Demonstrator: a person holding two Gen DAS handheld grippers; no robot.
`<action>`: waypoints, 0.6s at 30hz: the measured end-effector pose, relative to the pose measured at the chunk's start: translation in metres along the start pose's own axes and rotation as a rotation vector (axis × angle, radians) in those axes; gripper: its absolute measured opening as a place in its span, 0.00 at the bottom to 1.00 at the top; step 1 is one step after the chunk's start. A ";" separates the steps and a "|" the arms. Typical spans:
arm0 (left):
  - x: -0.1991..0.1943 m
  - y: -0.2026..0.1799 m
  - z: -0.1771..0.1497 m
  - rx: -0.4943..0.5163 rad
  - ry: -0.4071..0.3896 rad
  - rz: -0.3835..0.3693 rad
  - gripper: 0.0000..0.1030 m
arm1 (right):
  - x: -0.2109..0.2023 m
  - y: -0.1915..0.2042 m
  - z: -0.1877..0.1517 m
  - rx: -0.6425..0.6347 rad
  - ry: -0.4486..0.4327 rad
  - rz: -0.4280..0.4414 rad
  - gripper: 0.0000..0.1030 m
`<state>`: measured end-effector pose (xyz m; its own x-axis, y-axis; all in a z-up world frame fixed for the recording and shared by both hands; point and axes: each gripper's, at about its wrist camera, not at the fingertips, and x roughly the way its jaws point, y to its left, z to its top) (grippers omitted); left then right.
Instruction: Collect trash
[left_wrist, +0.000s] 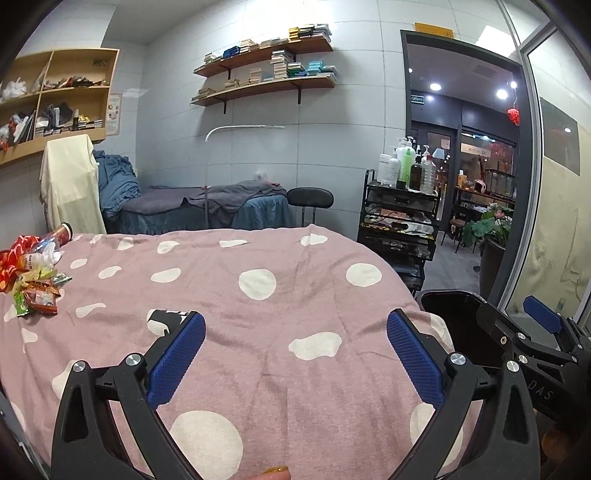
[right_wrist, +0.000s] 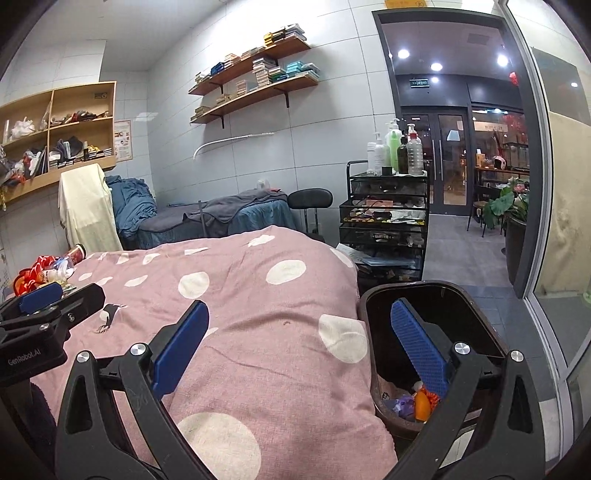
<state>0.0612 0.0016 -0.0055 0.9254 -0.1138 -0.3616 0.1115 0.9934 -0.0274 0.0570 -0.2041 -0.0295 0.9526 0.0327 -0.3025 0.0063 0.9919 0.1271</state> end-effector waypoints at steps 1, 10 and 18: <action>-0.001 0.000 0.000 -0.001 -0.001 -0.003 0.95 | 0.000 -0.002 0.001 0.011 0.001 0.002 0.95; -0.002 -0.001 0.000 0.004 -0.007 -0.008 0.95 | 0.002 -0.010 0.002 0.042 0.012 -0.001 0.95; 0.000 0.001 0.000 -0.001 -0.006 -0.011 0.95 | 0.003 -0.010 0.002 0.044 0.014 0.001 0.95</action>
<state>0.0611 0.0028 -0.0055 0.9261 -0.1244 -0.3561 0.1210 0.9921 -0.0320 0.0601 -0.2147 -0.0294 0.9484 0.0360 -0.3151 0.0187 0.9855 0.1689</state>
